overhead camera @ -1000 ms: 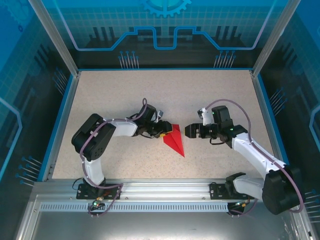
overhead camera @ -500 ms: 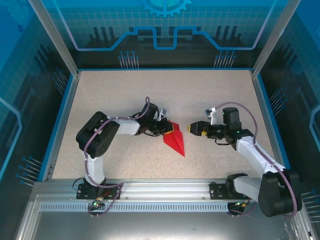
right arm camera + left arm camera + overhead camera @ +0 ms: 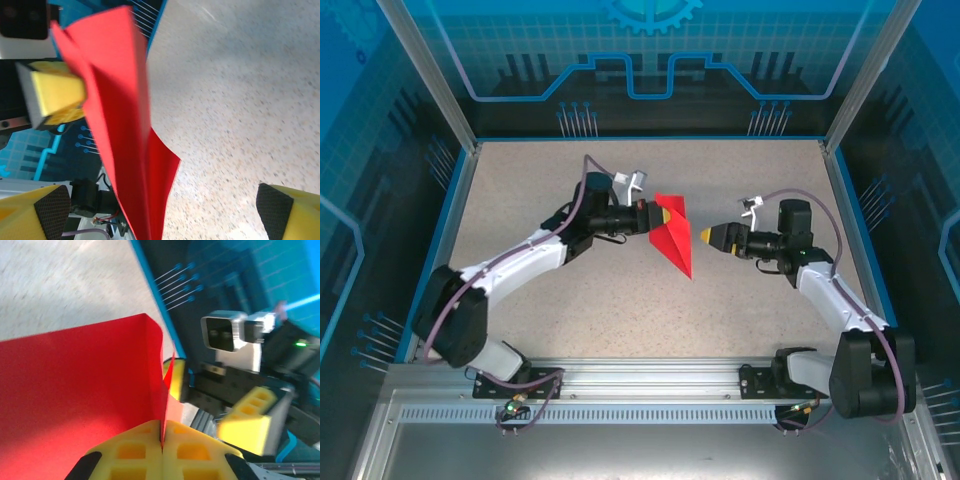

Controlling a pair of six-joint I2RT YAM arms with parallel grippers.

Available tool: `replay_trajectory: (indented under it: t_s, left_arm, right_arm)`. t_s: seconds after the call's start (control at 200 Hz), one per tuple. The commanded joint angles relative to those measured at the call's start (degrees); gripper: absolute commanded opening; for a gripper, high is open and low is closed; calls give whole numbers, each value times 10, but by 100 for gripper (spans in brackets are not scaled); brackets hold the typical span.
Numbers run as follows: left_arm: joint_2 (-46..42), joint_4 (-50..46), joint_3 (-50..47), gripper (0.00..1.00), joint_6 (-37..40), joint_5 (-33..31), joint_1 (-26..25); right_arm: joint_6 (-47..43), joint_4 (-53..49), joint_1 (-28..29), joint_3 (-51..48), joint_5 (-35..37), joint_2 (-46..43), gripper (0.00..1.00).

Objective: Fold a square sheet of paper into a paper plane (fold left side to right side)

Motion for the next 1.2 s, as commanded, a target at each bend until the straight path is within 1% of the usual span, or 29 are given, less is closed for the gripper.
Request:
replay_trajectory:
  t_s: [0.0,0.11,0.205,0.275,0.475,0.56,0.675,0.74,0.81,0.905,1.01,1.085,1.195]
  left_arm:
    - [-51,4,11,1,39,-8,3]
    - [-91,32,-8,2,33,-6,3]
    - [-114,60,-25,1,23,4,3]
    - [-126,71,-34,2,20,10,2]
    - [-147,83,-46,1,21,22,2]
    - [-153,85,-49,1,21,25,2]
    - [-156,84,-51,2,23,29,2]
    - [-157,79,-51,2,26,27,2]
    - [-158,71,-50,2,30,26,2]
    - [-161,62,-50,2,35,25,2]
    - [-162,58,-50,2,38,24,2]
    - [-161,57,-50,2,38,23,2]
    - [-157,58,-48,2,36,23,2]
  right_arm:
    - [30,67,4,11,-53,-7,99]
    - [46,126,27,1,-86,-16,99]
    - [58,156,49,-1,-99,-14,99]
    - [79,203,67,-1,-109,-7,99]
    - [86,216,117,20,-105,-4,99]
    - [97,225,132,30,-106,0,92]
    - [99,217,152,44,-105,6,79]
    - [93,203,155,51,-103,5,78]
    - [75,177,147,53,-94,-3,78]
    - [63,145,122,48,-90,-18,80]
    - [65,141,98,39,-97,-31,82]
    - [66,141,100,40,-104,-37,84]
    - [64,136,111,45,-103,-40,92]
